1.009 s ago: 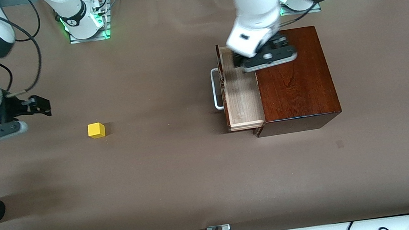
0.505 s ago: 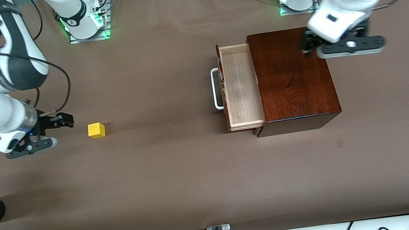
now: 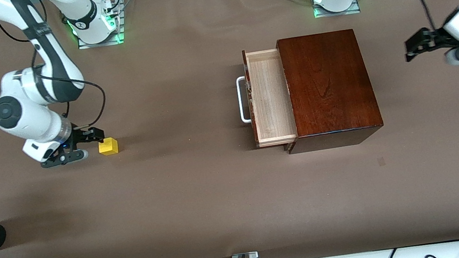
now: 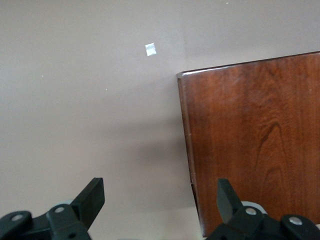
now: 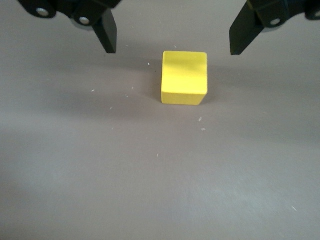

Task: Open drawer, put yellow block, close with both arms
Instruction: 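Grasp the yellow cube with the right gripper, then carry the yellow cube over the open drawer with the right gripper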

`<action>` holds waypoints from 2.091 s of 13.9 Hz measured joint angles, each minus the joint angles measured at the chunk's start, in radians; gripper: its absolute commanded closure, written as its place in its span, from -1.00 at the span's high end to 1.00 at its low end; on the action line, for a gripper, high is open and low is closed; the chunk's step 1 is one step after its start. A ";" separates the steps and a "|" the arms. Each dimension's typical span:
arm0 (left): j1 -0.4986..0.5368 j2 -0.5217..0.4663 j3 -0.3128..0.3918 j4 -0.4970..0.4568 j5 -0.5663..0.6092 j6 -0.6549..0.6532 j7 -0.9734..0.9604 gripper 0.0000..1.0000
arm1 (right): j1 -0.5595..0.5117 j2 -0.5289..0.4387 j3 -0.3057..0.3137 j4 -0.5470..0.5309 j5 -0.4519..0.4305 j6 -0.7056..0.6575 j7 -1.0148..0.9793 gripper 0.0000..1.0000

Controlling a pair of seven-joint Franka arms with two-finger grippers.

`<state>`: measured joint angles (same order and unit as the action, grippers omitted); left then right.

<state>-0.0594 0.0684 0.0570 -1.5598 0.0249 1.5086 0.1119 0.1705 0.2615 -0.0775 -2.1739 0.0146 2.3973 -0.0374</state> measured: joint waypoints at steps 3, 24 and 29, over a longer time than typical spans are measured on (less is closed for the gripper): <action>0.027 -0.018 0.018 -0.052 -0.012 0.100 0.013 1.00 | 0.000 0.033 0.001 -0.031 0.001 0.068 0.001 1.00; 0.046 -0.038 -0.053 -0.052 -0.026 0.026 -0.082 1.00 | 0.005 0.083 0.128 0.214 0.003 -0.123 -0.047 -1.00; 0.051 0.015 -0.044 -0.038 -0.026 0.121 -0.079 1.00 | 0.020 0.074 0.324 0.437 0.003 -0.277 -0.148 -1.00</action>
<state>-0.0086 0.0830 0.0129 -1.5974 -0.0014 1.6297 0.0327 0.1901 0.3359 0.2466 -1.7372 0.0172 2.1207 -0.1854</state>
